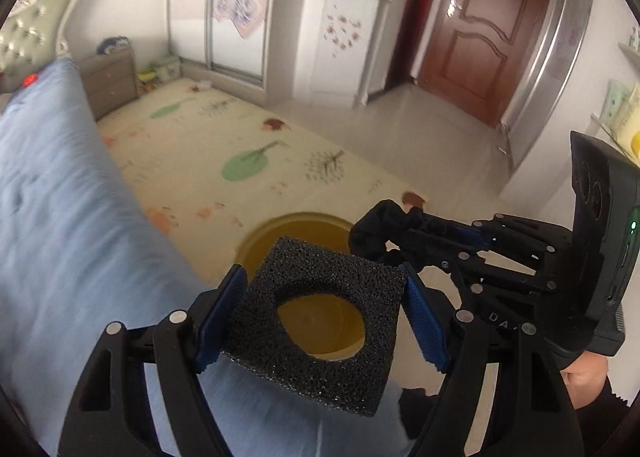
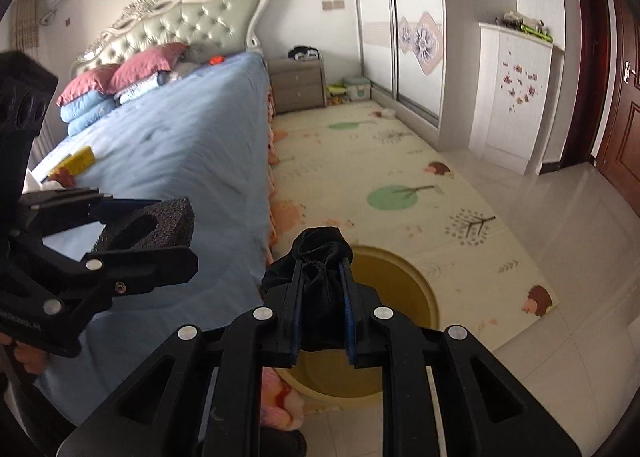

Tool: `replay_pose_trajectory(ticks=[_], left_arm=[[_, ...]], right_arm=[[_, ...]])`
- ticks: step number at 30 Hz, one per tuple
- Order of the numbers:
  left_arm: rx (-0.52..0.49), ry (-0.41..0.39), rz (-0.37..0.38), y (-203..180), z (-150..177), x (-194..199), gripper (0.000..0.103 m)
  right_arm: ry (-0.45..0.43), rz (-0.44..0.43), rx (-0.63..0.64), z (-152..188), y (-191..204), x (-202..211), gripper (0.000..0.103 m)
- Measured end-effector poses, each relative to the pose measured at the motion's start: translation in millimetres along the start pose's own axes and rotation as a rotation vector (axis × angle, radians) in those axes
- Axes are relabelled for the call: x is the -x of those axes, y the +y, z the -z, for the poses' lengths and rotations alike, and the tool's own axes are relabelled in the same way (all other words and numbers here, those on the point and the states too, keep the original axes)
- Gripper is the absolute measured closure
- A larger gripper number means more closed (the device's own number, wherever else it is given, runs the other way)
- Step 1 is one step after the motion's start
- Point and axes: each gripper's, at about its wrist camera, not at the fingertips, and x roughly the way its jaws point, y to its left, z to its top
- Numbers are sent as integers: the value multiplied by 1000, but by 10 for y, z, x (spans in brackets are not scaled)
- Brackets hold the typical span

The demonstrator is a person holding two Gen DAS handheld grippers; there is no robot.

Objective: Collect trash
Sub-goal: 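Carry both items to the yellow bin and open both grippers over it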

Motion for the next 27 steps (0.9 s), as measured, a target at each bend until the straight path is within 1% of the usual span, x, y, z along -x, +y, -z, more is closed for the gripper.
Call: replay_pose_trajectory(ticks=[7,11,13,14,16,17,18,19,21,22,24,27], left_arm=[[-13,209,22,-58,-413,-694,27],[-24,285,23,-85,-516,-964,27],[-12,319,45,-31,-558,-1047,26],[-6,337,50,3,-574,-1081,25],[11,378,60,31,-612,-1206,22],[17,406,59,37,-622,-1280,19],[28,441,48,63,-624,-1371,9],[45,476,27,83,-633,-1461,5],[93,524,-4,137,-595,-1558,5],[110,542,-5,147,-585,-1598,5],[131,550,3,199,-564,-1614,5],[118,518,17,205,-549,-1555,5]], right_arm=[[137,-24,-39,77,-407,-435,86],[189,-37,-64,95,-517,-619,85],[210,-39,-67,122,-557,-702,81],[215,-37,-67,136,-561,-731,77],[224,-44,-65,166,-578,-785,60],[222,-52,-71,177,-590,-795,46],[215,-59,-79,190,-611,-798,39],[207,-66,-83,198,-617,-787,37],[195,-72,-84,226,-651,-800,36],[194,-71,-83,240,-649,-794,36],[201,-75,-84,240,-642,-806,35],[211,-71,-76,242,-613,-796,36]])
